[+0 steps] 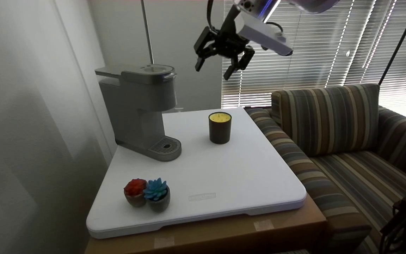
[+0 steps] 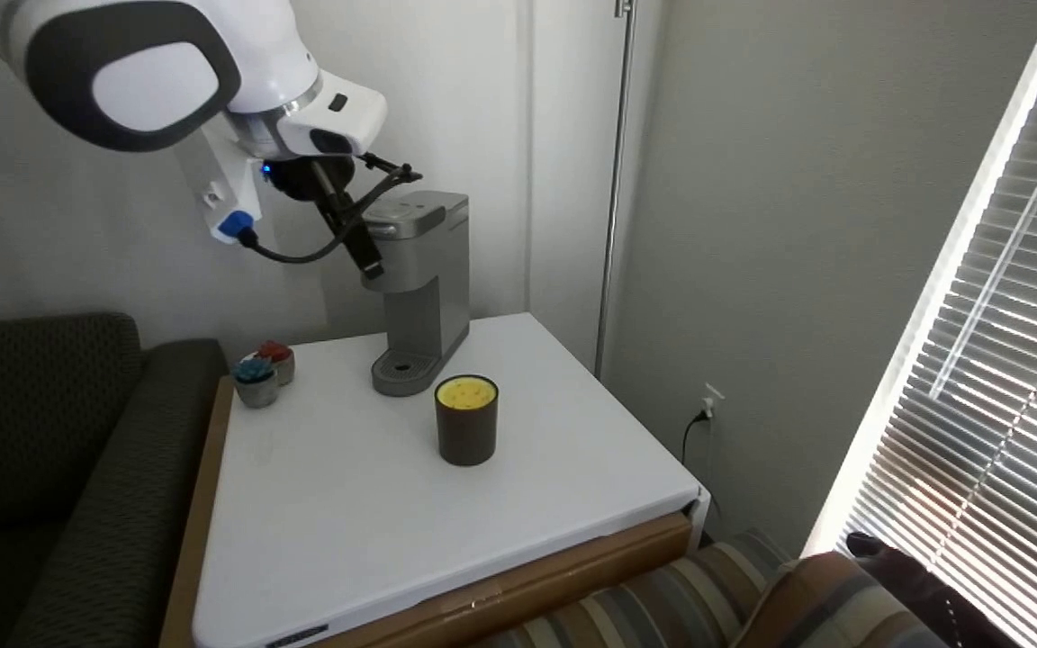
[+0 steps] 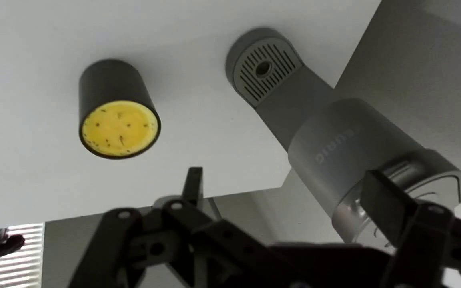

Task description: Open the coffee maker lid

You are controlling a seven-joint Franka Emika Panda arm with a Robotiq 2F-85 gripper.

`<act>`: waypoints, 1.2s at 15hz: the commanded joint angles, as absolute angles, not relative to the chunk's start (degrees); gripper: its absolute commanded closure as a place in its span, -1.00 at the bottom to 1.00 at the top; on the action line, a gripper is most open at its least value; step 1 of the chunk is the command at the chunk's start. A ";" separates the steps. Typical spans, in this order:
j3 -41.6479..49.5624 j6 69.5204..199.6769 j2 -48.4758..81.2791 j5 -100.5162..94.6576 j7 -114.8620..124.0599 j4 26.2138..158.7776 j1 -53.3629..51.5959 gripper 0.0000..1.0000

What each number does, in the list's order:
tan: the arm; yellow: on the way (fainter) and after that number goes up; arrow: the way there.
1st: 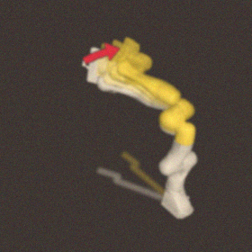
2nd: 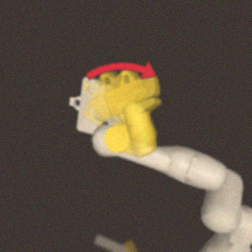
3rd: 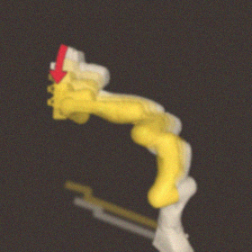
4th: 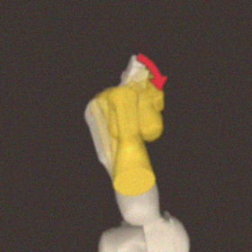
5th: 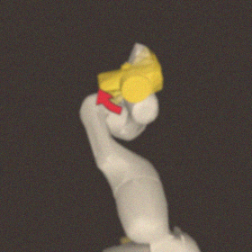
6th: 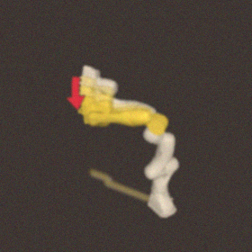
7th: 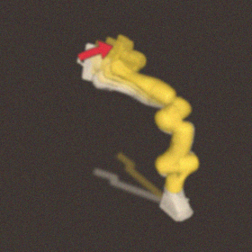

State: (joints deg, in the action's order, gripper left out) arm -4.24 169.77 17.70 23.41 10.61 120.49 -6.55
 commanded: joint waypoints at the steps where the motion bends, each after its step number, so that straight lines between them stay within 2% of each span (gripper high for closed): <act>1: -3.80 174.28 26.43 20.42 15.41 111.05 -7.08 -1.00; 4: 1.05 173.48 28.88 18.58 20.71 106.94 -10.57 -1.00; 8: 15.24 170.02 26.07 11.54 29.60 107.10 -19.36 -1.00; 10: 18.04 165.14 24.52 9.65 31.69 107.08 -21.15 -1.00; 11: 16.75 161.68 23.52 10.24 30.86 106.91 -20.42 -1.00; 12: 10.64 158.98 22.15 11.22 28.89 106.92 -15.77 -1.00; 15: 0.86 152.33 21.73 18.56 23.32 105.79 -9.52 -1.00; 18: -2.48 143.59 22.74 21.43 21.71 104.93 -6.95 -1.00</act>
State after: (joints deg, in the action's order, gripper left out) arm 0.92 150.55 21.97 19.06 24.34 105.90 -10.63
